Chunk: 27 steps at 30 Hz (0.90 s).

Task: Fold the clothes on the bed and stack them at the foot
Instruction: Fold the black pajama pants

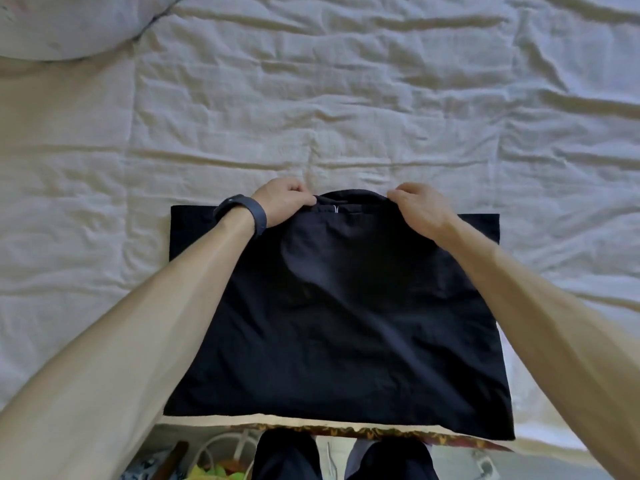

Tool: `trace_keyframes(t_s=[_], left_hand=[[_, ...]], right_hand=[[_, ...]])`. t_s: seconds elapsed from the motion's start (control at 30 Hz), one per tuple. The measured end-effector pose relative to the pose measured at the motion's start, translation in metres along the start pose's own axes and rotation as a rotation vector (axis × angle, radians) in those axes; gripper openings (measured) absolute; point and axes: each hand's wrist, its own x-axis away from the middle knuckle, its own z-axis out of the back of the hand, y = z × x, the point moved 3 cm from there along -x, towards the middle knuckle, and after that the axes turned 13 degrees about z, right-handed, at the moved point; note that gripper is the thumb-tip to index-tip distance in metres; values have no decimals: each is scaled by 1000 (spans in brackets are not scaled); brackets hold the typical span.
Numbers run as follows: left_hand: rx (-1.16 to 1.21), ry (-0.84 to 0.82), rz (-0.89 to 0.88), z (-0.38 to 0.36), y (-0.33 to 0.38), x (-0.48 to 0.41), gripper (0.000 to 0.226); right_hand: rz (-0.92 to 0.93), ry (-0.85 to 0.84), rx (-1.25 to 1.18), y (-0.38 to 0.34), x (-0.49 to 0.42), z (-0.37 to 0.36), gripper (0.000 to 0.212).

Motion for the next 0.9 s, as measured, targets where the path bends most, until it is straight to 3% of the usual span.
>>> trace_keyframes(t_s=[0.13, 0.3, 0.37, 0.47, 0.6, 0.77, 0.9], left_hand=[[-10, -88, 57, -1, 7, 1, 26], [205, -130, 213, -2, 10, -1, 17], [185, -125, 230, 0, 12, 0, 17], [-34, -96, 130, -3, 16, -1, 21], [59, -57, 23, -2, 13, -1, 11], [30, -98, -87, 3, 7, 5, 11], [-256, -41, -86, 6, 7, 7, 26]], right_hand=[[-16, -100, -24, 3, -7, 6, 19], [-68, -54, -101, 5, -12, 11, 28], [-123, -60, -136, 7, -12, 11, 20], [-126, -75, -102, 8, -11, 9, 8], [44, 41, 5, 5, 3, 13, 8], [185, -51, 70, 8, 27, 15, 24], [204, -134, 288, 9, 27, 14, 30]])
